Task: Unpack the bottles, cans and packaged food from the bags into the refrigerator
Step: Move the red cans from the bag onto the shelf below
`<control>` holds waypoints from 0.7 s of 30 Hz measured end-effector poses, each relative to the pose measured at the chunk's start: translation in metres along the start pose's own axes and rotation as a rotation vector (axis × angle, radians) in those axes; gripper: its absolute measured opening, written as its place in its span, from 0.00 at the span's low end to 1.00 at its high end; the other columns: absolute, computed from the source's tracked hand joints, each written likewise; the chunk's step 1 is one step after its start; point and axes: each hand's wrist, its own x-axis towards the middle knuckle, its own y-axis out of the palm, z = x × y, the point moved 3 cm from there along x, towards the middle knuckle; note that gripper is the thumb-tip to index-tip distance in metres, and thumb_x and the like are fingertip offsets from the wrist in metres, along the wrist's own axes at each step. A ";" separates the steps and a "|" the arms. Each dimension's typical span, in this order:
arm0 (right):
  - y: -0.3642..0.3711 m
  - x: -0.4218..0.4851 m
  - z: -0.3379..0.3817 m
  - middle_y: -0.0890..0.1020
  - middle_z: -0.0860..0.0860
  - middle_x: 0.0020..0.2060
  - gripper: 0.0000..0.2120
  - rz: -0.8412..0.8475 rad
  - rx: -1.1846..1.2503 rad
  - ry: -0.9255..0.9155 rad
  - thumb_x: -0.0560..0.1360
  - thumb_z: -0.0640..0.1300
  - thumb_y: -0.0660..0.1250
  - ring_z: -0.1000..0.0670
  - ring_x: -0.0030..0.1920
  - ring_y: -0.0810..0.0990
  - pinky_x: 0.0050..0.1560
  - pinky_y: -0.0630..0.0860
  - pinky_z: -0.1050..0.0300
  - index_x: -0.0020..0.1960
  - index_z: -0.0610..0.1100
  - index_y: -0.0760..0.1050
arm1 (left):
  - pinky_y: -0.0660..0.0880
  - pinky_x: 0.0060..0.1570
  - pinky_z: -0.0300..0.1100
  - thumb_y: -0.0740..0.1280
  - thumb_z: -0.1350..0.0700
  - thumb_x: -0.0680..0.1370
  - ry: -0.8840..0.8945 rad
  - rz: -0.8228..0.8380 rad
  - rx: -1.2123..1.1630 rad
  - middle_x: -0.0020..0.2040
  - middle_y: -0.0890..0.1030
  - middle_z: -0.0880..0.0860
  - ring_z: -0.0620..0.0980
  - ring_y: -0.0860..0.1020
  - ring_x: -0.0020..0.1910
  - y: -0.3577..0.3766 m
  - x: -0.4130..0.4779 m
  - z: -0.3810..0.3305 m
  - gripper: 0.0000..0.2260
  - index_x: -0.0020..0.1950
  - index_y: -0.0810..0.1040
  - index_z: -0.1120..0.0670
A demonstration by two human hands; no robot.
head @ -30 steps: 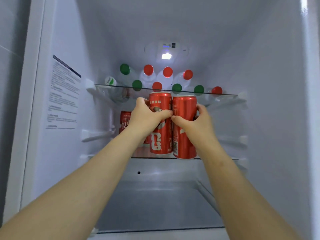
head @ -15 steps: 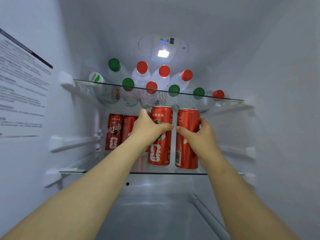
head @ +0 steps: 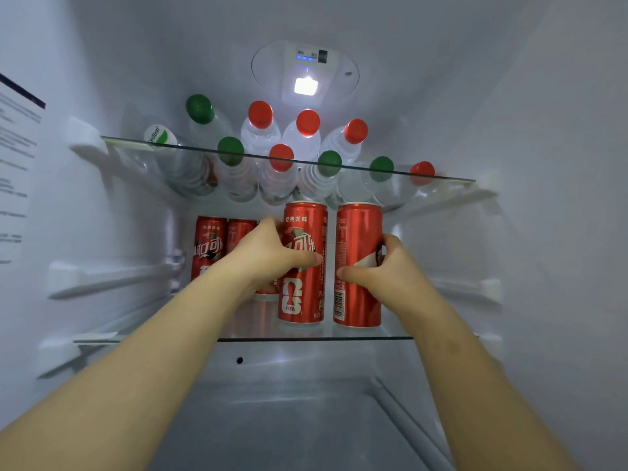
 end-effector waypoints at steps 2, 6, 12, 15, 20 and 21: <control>-0.001 0.004 -0.002 0.79 0.54 0.47 0.24 0.006 -0.020 0.008 0.66 0.40 0.75 0.52 0.48 0.80 0.51 0.77 0.51 0.55 0.53 0.66 | 0.79 0.43 0.50 0.76 0.55 0.68 -0.008 0.012 0.010 0.45 0.76 0.47 0.47 0.78 0.43 0.000 0.002 0.000 0.23 0.54 0.65 0.49; 0.002 0.016 -0.008 0.78 0.53 0.48 0.25 0.024 -0.055 0.050 0.66 0.41 0.76 0.51 0.49 0.80 0.51 0.78 0.50 0.55 0.53 0.66 | 0.79 0.40 0.48 0.76 0.56 0.68 -0.033 0.039 0.042 0.45 0.76 0.47 0.46 0.77 0.41 0.007 0.012 0.000 0.19 0.51 0.68 0.50; 0.011 0.041 -0.025 0.78 0.50 0.48 0.24 -0.025 -0.154 0.100 0.66 0.41 0.75 0.48 0.49 0.79 0.54 0.78 0.45 0.55 0.49 0.66 | 0.79 0.43 0.49 0.76 0.53 0.68 -0.079 0.030 0.168 0.53 0.77 0.52 0.51 0.78 0.49 0.022 0.036 0.008 0.25 0.60 0.69 0.55; 0.012 0.056 -0.034 0.78 0.49 0.49 0.24 -0.017 -0.172 0.163 0.66 0.41 0.75 0.48 0.48 0.79 0.53 0.78 0.46 0.56 0.48 0.66 | 0.79 0.50 0.53 0.75 0.54 0.69 -0.120 0.048 0.188 0.55 0.76 0.54 0.54 0.77 0.52 0.026 0.050 0.010 0.25 0.61 0.68 0.56; 0.012 0.078 -0.048 0.77 0.49 0.49 0.24 -0.016 -0.188 0.261 0.67 0.41 0.74 0.47 0.49 0.78 0.53 0.77 0.47 0.59 0.46 0.67 | 0.79 0.48 0.58 0.75 0.54 0.70 -0.188 0.124 0.297 0.59 0.75 0.59 0.59 0.76 0.56 0.035 0.072 0.011 0.26 0.63 0.68 0.58; 0.012 0.081 -0.049 0.77 0.49 0.50 0.25 -0.008 -0.202 0.277 0.67 0.41 0.74 0.47 0.49 0.77 0.51 0.76 0.48 0.59 0.46 0.67 | 0.79 0.48 0.58 0.75 0.54 0.70 -0.201 0.134 0.306 0.59 0.76 0.59 0.60 0.77 0.56 0.037 0.076 0.011 0.26 0.62 0.68 0.59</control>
